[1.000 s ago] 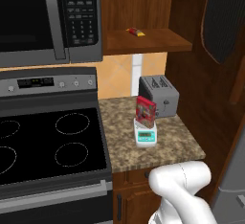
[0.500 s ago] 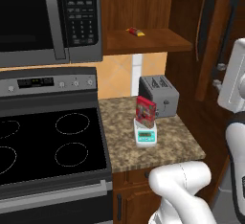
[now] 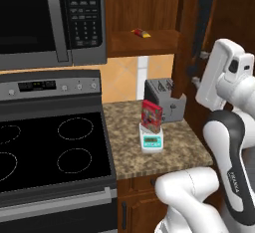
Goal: Pick the cereal and place it on the digital scale for weighing, and close the cabinet.
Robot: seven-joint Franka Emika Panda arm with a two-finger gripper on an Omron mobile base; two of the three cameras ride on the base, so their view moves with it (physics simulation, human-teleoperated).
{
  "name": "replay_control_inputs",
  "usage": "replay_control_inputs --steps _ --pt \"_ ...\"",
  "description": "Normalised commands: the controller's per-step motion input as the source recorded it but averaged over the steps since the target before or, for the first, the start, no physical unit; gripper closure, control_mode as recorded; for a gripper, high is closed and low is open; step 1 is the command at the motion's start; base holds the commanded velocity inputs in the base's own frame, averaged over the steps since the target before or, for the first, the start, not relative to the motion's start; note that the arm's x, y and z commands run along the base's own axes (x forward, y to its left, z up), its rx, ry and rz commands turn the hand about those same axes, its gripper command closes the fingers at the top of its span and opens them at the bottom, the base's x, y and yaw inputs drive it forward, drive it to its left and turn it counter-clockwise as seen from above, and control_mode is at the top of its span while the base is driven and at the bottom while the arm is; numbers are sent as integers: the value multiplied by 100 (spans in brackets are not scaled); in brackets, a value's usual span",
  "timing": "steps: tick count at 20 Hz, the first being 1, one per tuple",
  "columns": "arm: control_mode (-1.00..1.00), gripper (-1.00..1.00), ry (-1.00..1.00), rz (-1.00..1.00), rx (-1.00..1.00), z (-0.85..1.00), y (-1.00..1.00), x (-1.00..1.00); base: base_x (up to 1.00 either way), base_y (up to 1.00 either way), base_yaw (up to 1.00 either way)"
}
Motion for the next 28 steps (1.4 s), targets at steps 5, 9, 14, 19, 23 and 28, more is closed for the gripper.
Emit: replay_control_inputs --steps 5,9,14,19,23,28 --pt "-100 -100 -4 5 6 -17 4 96 0 0 0" --pt "-100 -100 0 5 5 -6 4 100 0 0 0" --pt "-100 -100 0 4 3 0 8 93 0 0 0" --pt "-100 -100 0 1 0 -1 18 86 0 0 0" --pt "-100 -100 0 -2 -2 0 12 58 0 0 0" --pt "-100 -100 -2 -14 -7 0 8 75 0 0 0"
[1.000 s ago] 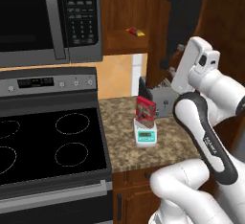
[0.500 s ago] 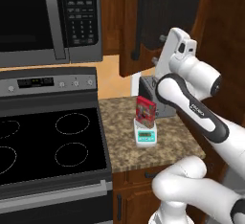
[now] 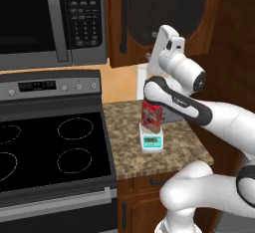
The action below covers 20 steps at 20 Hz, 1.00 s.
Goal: Pick the cereal and place it on the digital scale for weighing, and close the cabinet.
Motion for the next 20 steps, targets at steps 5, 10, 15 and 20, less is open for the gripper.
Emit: replay_control_inputs --steps 5,10,15,20 --pt "-100 -100 0 -18 -2 0 0 66 0 0 0" --pt "-100 -100 0 -16 0 0 0 68 0 0 0" --pt "-100 -100 0 -12 0 0 0 72 0 0 0" --pt "-100 -100 0 -3 1 2 -29 39 0 0 0"
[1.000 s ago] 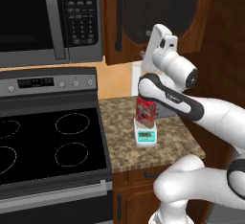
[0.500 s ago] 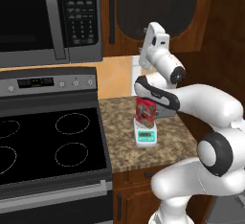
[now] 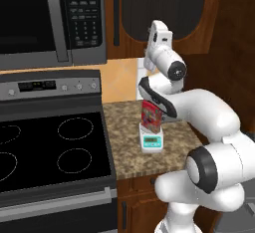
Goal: Pick the cereal and place it on the digital scale for weighing, and close the cabinet.
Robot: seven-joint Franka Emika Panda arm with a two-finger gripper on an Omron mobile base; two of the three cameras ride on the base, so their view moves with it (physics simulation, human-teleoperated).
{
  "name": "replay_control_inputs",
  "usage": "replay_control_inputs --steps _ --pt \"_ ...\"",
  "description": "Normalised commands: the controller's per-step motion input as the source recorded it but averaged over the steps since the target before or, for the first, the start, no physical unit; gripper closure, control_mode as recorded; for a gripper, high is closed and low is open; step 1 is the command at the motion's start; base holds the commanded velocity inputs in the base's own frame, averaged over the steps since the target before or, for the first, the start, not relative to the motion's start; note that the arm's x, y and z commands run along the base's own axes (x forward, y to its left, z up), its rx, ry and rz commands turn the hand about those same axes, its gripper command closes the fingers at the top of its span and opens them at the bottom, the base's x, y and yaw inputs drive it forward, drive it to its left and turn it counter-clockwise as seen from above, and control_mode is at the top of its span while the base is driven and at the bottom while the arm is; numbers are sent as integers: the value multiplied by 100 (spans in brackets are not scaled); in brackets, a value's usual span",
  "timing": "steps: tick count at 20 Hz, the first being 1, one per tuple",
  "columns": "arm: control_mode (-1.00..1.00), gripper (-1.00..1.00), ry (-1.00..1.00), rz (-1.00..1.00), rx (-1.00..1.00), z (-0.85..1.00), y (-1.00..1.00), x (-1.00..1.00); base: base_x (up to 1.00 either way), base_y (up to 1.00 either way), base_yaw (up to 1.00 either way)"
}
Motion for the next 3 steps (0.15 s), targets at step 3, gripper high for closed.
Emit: replay_control_inputs --steps 3 --pt "-100 -100 0 0 0 0 -31 66 0 0 0"
